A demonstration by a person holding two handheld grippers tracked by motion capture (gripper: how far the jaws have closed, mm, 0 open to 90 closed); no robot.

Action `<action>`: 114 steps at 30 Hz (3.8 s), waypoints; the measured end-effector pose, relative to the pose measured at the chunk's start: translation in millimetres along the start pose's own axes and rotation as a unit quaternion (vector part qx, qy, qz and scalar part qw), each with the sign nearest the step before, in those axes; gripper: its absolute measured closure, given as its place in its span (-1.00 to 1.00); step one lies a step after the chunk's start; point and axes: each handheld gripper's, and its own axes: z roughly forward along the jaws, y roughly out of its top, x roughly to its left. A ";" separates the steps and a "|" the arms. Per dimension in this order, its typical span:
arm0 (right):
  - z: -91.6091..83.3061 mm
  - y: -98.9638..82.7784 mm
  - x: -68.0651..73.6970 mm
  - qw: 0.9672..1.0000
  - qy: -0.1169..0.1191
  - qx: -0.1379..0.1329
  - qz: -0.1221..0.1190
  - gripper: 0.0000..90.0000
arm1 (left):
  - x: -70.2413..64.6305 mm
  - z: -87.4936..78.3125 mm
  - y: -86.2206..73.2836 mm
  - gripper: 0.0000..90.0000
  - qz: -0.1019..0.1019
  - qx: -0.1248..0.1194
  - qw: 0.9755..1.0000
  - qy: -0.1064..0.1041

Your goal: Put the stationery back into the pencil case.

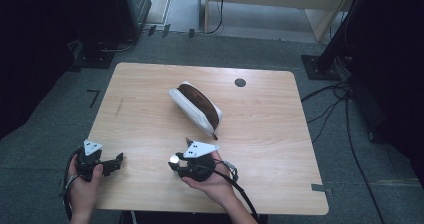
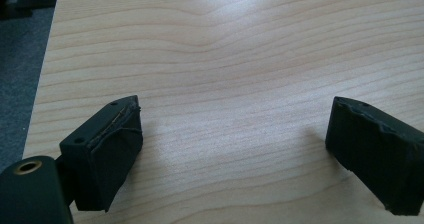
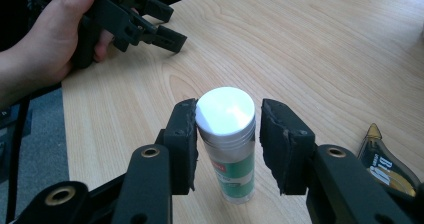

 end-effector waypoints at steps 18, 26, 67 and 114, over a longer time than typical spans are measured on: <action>-3.0 -4.8 0.7 0.999 -0.033 -0.008 -0.038 0.45 | 0.0 0.0 0.0 -0.81 0.000 0.000 1.000 0.000; -4.9 -5.1 0.4 0.999 -0.039 -0.011 -0.036 0.45 | -0.2 0.2 0.0 -0.81 -0.001 -0.001 1.000 0.000; -95.5 29.2 -57.1 0.989 -0.133 -0.057 0.019 0.45 | -0.3 0.2 0.1 -0.81 -0.002 -0.001 1.000 0.000; -62.4 73.8 -114.1 0.979 -0.198 -0.039 0.016 0.45 | -0.3 0.5 0.0 -0.81 -0.002 -0.002 1.000 0.000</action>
